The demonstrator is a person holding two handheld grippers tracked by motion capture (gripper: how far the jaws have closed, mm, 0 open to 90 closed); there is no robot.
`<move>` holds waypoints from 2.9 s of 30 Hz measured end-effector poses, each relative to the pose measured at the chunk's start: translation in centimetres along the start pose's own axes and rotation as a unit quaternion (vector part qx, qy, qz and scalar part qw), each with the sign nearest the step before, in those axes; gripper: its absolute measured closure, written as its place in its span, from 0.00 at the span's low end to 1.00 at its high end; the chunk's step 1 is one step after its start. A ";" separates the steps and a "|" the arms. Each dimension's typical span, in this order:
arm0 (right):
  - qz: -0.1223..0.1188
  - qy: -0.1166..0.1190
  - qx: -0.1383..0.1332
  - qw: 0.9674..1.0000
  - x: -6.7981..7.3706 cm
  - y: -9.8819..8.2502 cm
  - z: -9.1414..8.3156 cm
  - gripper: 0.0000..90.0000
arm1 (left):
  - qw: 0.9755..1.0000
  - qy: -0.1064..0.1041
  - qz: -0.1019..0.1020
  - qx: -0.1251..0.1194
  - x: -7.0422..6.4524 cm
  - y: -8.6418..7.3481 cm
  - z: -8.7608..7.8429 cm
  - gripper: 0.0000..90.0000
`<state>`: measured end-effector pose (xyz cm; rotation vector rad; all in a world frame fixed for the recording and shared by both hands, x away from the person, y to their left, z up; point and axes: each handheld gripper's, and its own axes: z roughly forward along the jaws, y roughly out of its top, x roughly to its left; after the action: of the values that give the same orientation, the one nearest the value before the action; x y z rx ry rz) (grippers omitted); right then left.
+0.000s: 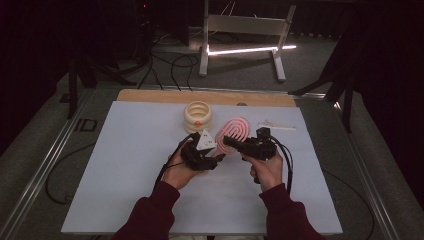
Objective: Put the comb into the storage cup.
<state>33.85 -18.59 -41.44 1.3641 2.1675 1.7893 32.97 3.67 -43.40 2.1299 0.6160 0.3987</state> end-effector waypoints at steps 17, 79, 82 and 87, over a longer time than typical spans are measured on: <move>0.002 -0.004 -0.008 1.000 0.1 0.4 0.0 0.71 | 0.997 0.044 -0.039 -0.053 1.1 -2.0 -3.1 0.06; 0.007 -0.020 -0.037 0.999 -0.4 1.7 -0.4 0.71 | 0.966 0.180 -0.136 -0.123 3.0 -17.0 -13.7 0.00; 0.004 -0.020 -0.038 0.999 -0.3 1.9 -0.3 0.71 | 0.967 0.180 -0.135 -0.121 3.0 -17.1 -13.6 0.00; 0.004 -0.019 -0.041 0.999 0.1 2.3 -0.1 0.71 | 0.966 0.180 -0.138 -0.123 3.0 -17.1 -13.7 0.00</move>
<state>35.10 -18.73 -39.48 1.3803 2.0494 1.8173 23.96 22.98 -49.20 1.7156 1.0014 0.6765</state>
